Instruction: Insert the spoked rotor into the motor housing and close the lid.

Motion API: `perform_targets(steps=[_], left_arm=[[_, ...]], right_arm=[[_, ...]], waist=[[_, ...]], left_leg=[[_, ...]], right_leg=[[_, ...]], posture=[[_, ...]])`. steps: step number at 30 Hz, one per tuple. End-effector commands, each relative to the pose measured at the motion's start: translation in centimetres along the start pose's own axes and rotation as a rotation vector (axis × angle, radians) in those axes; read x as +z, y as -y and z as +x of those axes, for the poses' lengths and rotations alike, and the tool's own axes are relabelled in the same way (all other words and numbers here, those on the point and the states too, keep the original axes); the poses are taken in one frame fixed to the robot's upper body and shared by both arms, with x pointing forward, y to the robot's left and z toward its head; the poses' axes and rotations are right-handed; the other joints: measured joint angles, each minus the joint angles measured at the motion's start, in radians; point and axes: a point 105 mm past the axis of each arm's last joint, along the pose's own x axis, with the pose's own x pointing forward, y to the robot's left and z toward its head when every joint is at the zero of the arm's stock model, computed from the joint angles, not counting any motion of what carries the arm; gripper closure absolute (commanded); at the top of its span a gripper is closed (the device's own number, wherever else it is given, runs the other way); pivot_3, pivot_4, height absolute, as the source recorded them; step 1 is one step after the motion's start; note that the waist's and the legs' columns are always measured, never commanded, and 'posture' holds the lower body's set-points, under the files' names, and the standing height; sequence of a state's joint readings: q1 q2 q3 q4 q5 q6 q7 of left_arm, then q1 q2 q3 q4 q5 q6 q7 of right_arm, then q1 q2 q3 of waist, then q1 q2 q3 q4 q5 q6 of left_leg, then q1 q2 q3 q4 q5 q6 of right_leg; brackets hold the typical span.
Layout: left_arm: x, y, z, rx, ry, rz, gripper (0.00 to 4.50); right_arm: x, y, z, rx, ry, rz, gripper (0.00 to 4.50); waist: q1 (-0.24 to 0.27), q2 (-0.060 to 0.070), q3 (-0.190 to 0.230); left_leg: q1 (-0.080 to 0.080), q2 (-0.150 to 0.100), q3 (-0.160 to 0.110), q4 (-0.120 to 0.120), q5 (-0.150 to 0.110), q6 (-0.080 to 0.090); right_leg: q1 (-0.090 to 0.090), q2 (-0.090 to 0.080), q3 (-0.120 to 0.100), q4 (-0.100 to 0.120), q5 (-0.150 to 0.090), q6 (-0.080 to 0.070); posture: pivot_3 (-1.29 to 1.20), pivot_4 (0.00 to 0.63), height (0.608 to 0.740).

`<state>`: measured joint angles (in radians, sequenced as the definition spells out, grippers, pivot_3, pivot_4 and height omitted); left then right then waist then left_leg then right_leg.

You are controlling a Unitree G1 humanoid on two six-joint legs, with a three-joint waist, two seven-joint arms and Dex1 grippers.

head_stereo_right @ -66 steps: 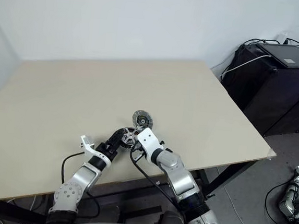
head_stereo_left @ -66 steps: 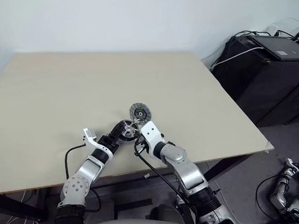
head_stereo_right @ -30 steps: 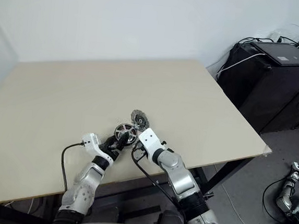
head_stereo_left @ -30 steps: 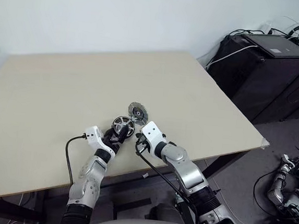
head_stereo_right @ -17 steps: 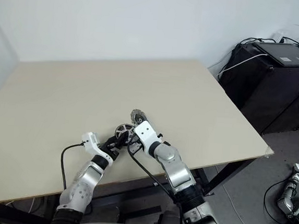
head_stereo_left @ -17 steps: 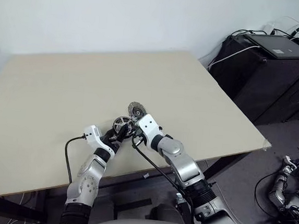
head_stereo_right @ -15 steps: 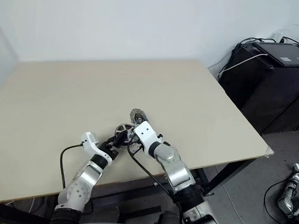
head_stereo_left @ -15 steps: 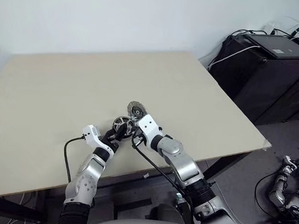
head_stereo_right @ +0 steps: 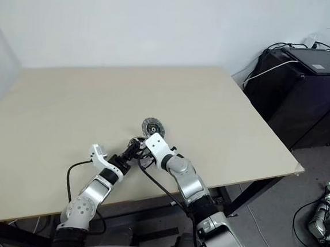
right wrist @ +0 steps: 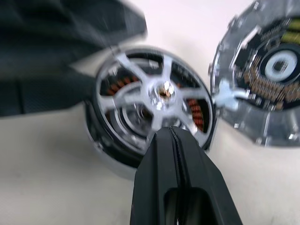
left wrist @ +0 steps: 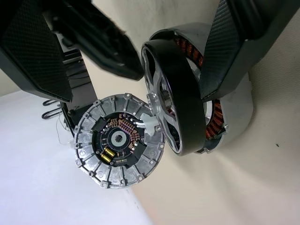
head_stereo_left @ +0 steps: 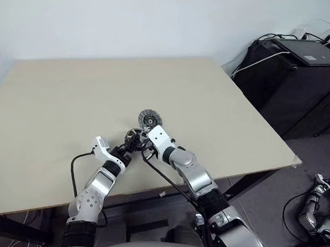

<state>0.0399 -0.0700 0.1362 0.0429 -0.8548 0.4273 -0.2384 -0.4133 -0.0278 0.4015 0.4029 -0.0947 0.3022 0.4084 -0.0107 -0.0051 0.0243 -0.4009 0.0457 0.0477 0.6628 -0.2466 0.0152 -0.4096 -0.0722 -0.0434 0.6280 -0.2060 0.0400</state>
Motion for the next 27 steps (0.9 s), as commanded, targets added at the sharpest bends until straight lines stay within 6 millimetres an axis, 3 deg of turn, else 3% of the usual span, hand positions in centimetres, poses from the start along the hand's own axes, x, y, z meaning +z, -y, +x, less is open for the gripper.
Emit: perform_targets(steps=[1,9,20,27], left_arm=[[-1.8,2.4,1.0,-0.066,-0.044,-0.055,0.01],[-1.1,2.4,1.2,-0.056,-0.013,0.031,0.01],[1.0,0.7,1.5,0.078,0.168,0.329,0.01],[0.9,0.5,1.7,0.090,0.180,0.091,0.01]], right_arm=[[0.8,0.8,0.2,-0.025,0.018,-0.018,4.50],[0.5,0.8,0.1,-0.020,0.008,-0.017,4.50],[0.5,0.7,-0.1,-0.013,0.009,-0.021,4.50],[0.5,0.7,-0.2,-0.014,0.009,-0.025,4.50]], waist=[[0.000,0.000,0.000],[0.000,0.000,0.000],[-0.013,0.000,0.000],[-0.027,0.000,0.000]], left_leg=[[0.000,0.000,0.000,0.000,0.000,0.000],[0.000,0.000,0.000,0.000,0.000,0.000],[0.000,0.001,0.000,-0.001,0.000,0.000],[0.000,0.002,-0.001,-0.001,0.000,0.000]], right_leg=[[0.000,0.000,0.000,0.000,0.000,0.000],[0.000,0.000,0.000,0.000,0.000,0.000],[0.000,0.002,0.001,0.001,0.000,0.000],[-0.001,0.004,0.002,0.002,0.002,-0.002]], posture=[[0.00,0.000,0.740],[0.00,0.000,0.740],[0.00,0.000,0.740],[0.00,0.000,0.740]])
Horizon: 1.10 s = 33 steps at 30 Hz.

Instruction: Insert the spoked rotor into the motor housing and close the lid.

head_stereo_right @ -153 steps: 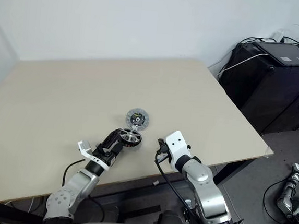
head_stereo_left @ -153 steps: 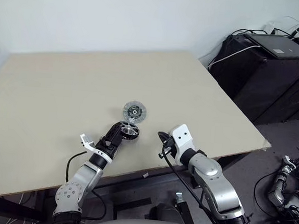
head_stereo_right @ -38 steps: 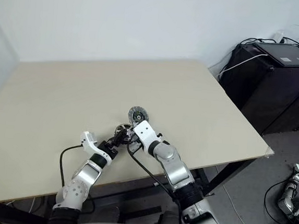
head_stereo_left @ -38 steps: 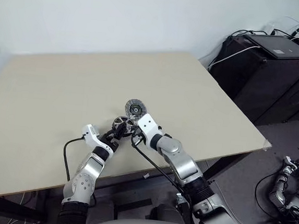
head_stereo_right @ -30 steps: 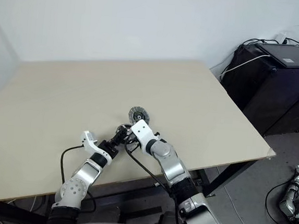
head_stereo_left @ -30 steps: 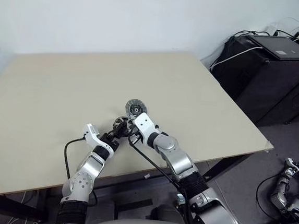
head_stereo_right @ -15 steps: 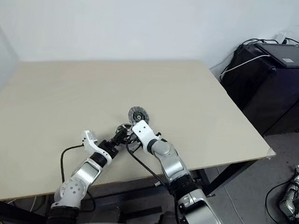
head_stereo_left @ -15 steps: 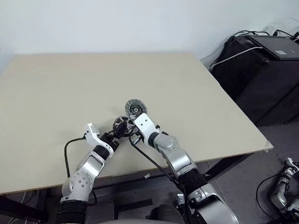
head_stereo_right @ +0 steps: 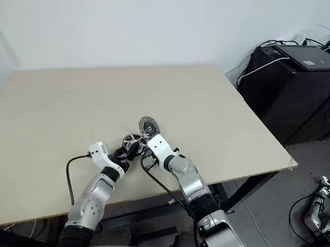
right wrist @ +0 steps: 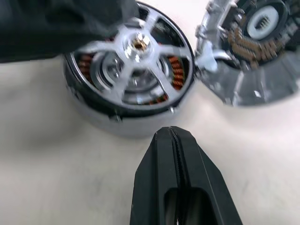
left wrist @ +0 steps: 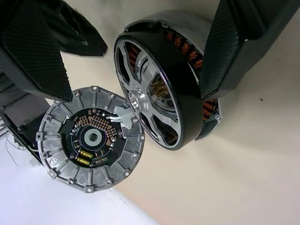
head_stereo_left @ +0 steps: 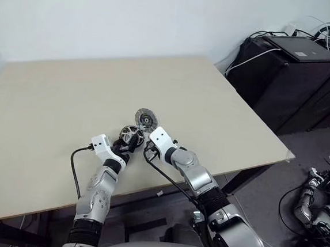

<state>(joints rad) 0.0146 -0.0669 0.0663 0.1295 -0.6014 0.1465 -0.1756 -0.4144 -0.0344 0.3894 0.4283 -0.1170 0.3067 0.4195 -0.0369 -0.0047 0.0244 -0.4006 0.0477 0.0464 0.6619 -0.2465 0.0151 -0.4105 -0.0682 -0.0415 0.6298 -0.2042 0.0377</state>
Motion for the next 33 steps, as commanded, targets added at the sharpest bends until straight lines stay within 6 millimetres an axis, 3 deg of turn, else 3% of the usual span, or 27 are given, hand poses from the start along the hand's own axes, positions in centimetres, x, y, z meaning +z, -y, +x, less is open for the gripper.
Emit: perform_targets(steps=[1,7,14,18,24,33], left_arm=[[0.3,1.9,0.9,-0.004,0.050,-0.257,0.01],[0.9,3.1,1.1,-0.059,0.022,-0.548,0.01],[1.6,5.3,-0.2,-0.193,-0.040,-0.672,0.01],[1.9,4.9,-1.7,-0.191,-0.057,-0.710,0.01],[2.0,2.3,-3.8,-0.086,-0.031,-0.738,0.01],[2.0,0.8,-4.9,-0.021,-0.003,-0.732,0.01]], right_arm=[[1.4,0.3,-0.2,-0.009,0.047,-0.021,4.50],[1.4,0.4,-0.2,-0.012,0.047,-0.022,4.50],[1.5,0.4,-0.6,-0.015,0.058,-0.026,4.50],[1.3,0.6,-1.1,-0.022,0.064,-0.019,4.50],[0.7,0.6,-1.5,-0.027,0.058,-0.003,4.50],[0.8,0.4,-1.6,-0.021,0.060,-0.002,4.50]], waist=[[-0.001,0.000,0.000],[-0.001,0.000,0.000],[0.007,-0.001,0.001],[0.005,-0.002,0.001],[-0.001,-0.002,0.002],[0.001,-0.002,0.002]], left_leg=[[0.000,0.000,-0.001,0.000,0.000,0.000],[0.002,0.000,-0.003,0.000,0.000,0.000],[-0.003,-0.002,-0.004,0.000,0.000,0.000],[-0.004,-0.002,-0.004,0.000,0.000,0.000],[-0.003,-0.001,-0.005,0.000,0.000,0.000],[-0.001,0.000,-0.005,0.000,0.000,-0.001]], right_leg=[[0.000,0.001,0.000,0.000,0.000,-0.001],[0.000,0.002,0.001,0.000,0.000,-0.001],[0.001,0.003,0.003,-0.002,0.000,-0.001],[0.000,0.004,0.005,-0.002,0.000,-0.001],[-0.001,0.005,0.005,-0.002,0.000,-0.001],[-0.003,0.005,0.005,-0.003,0.000,-0.001]], posture=[[0.00,0.000,0.740],[0.00,0.000,0.740],[0.00,0.000,0.740],[0.00,0.000,0.740],[0.00,0.000,0.740],[0.00,0.000,0.740]])
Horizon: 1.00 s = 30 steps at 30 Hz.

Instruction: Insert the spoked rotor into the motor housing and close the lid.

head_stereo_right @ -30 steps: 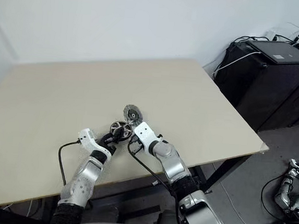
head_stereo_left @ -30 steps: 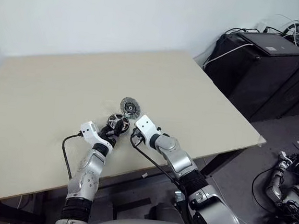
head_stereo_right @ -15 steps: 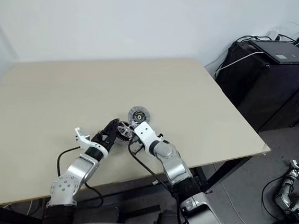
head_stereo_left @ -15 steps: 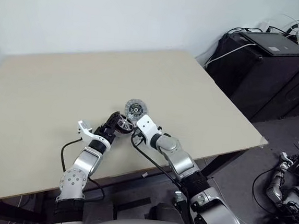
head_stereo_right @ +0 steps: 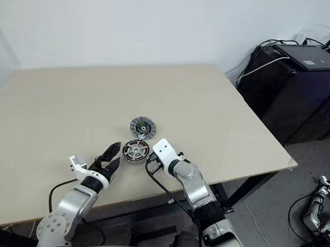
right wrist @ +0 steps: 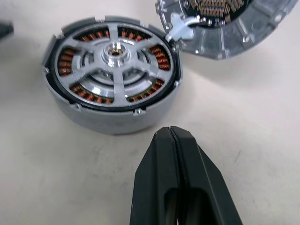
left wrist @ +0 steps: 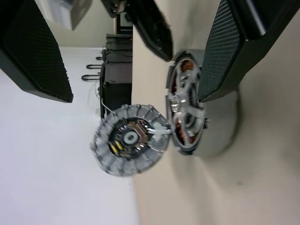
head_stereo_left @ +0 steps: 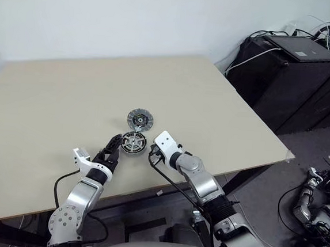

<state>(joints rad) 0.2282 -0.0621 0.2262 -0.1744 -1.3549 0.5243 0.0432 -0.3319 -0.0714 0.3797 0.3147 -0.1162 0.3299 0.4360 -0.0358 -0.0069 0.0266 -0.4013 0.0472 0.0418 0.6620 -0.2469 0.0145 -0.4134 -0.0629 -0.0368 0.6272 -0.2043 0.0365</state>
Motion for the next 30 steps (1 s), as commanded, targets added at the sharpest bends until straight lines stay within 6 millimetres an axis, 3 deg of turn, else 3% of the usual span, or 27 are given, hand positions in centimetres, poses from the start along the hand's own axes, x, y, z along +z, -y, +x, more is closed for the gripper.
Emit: perform_targets(steps=[1,7,9,16,18,21,30], left_arm=[[-0.4,1.4,0.2,-0.056,0.041,-0.004,0.01],[-0.2,1.6,0.3,-0.081,0.063,0.525,0.01],[-0.2,1.3,0.3,-0.092,0.088,0.863,0.01],[-1.8,0.0,-0.3,-0.203,0.020,1.345,0.01],[-1.9,-0.5,-0.5,-0.219,0.005,1.402,0.01],[-1.9,-0.8,-0.7,-0.242,-0.014,1.422,0.65],[-1.7,-1.0,-1.4,-0.245,-0.009,1.431,3.65]], right_arm=[[1.7,0.3,-0.1,-0.008,0.057,-0.019,4.50],[2.7,-0.1,-0.3,0.009,0.101,-0.027,4.50],[3.7,-0.7,-0.6,0.047,0.136,-0.054,4.50],[5.9,-1.5,-0.5,0.096,0.176,-0.131,4.50],[6.1,-1.4,-0.2,0.099,0.169,-0.155,4.50],[6.4,-1.1,0.3,0.094,0.161,-0.175,4.50],[6.7,-0.5,2.5,0.107,0.123,-0.193,4.50]], waist=[[0.000,0.000,0.000],[0.000,0.000,0.000],[0.000,0.001,0.000],[0.001,0.004,0.000],[0.000,0.005,0.001],[0.000,0.005,0.001],[-0.001,0.005,0.001]], left_leg=[[0.000,0.000,0.000,0.000,0.000,0.000],[0.001,0.000,0.001,-0.001,0.000,-0.001],[0.001,0.000,0.001,-0.001,0.000,-0.001],[0.001,0.001,0.003,-0.004,0.000,-0.001],[0.001,0.001,0.004,-0.004,-0.001,-0.001],[0.001,0.002,0.005,-0.004,-0.001,-0.001],[0.001,0.004,0.006,-0.005,0.000,-0.001]], right_leg=[[0.000,0.000,0.000,0.000,0.000,0.000],[0.000,0.000,0.000,0.000,0.000,0.000],[-0.001,0.000,0.000,0.000,0.000,0.000],[-0.003,0.000,0.001,0.000,0.000,-0.001],[-0.004,0.000,0.000,0.000,0.000,-0.001],[-0.005,-0.001,0.000,0.001,0.000,-0.001],[-0.005,0.000,0.000,0.001,0.000,-0.001]], posture=[[0.00,0.000,0.740],[0.00,0.000,0.740],[0.00,0.000,0.740],[0.00,0.000,0.740],[0.00,0.000,0.740],[0.00,0.000,0.740],[0.00,0.000,0.740]])
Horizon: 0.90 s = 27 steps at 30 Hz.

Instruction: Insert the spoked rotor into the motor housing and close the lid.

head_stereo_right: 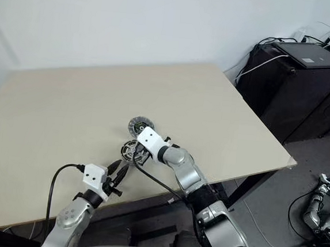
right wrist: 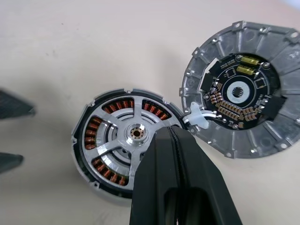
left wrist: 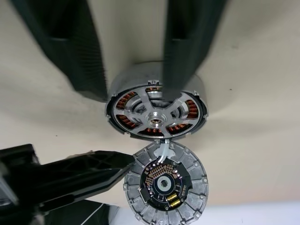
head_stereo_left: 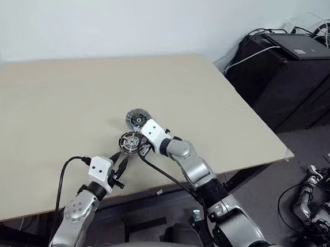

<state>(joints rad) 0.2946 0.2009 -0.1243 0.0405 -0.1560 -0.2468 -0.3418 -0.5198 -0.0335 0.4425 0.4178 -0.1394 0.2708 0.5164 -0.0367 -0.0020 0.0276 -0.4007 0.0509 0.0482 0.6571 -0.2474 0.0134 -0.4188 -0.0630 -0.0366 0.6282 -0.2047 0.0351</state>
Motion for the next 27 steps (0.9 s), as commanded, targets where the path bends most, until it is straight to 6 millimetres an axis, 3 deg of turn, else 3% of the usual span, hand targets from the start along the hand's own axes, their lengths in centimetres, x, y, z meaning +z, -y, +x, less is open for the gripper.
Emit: perform_targets(steps=[1,3,11,19,26,27], left_arm=[[1.1,0.1,0.1,-0.006,0.048,0.018,3.97],[1.1,0.1,0.0,-0.004,0.049,0.019,4.48],[1.2,1.1,-0.6,-0.067,0.041,0.019,4.48],[1.1,1.1,-0.7,-0.054,0.036,0.014,4.48],[1.1,1.3,-0.3,-0.071,0.038,0.010,4.48],[1.2,1.3,-0.2,-0.076,0.039,0.011,4.50]], right_arm=[[1.4,0.8,0.7,-0.016,0.034,-0.025,4.50],[1.3,0.9,1.1,-0.015,0.023,-0.028,4.50],[1.1,0.2,2.5,0.017,0.007,-0.016,4.50],[-2.6,-1.3,2.5,0.078,-0.130,-0.061,4.50],[0.9,-1.5,0.4,0.210,-0.006,-0.256,4.50],[1.1,-1.5,-0.1,0.237,-0.006,-0.305,4.31]], waist=[[0.000,0.000,0.000],[-0.001,0.000,0.000],[-0.001,0.000,0.000],[-0.002,0.004,-0.003],[0.000,0.006,-0.004],[0.000,0.006,-0.003]], left_leg=[[0.000,0.000,0.000,0.000,0.000,0.000],[0.000,0.000,0.000,0.000,0.000,0.000],[0.000,0.001,0.000,0.000,0.000,0.000],[0.003,0.001,0.000,0.000,0.000,0.000],[0.004,0.001,0.000,0.000,0.000,0.000],[0.004,0.001,0.001,0.001,0.000,0.000]], right_leg=[[0.000,0.000,0.000,0.000,0.000,0.000],[0.000,0.000,0.000,0.000,0.000,0.000],[0.002,0.001,0.000,0.001,0.000,0.000],[0.003,0.001,0.000,0.001,0.000,0.000],[0.003,0.000,0.000,0.001,0.000,0.000],[0.003,0.001,0.000,0.001,0.000,0.000]], posture=[[0.00,0.000,0.740],[0.00,0.000,0.740],[0.00,0.000,0.740],[0.00,0.000,0.740],[0.00,0.000,0.740],[0.00,0.000,0.740]])
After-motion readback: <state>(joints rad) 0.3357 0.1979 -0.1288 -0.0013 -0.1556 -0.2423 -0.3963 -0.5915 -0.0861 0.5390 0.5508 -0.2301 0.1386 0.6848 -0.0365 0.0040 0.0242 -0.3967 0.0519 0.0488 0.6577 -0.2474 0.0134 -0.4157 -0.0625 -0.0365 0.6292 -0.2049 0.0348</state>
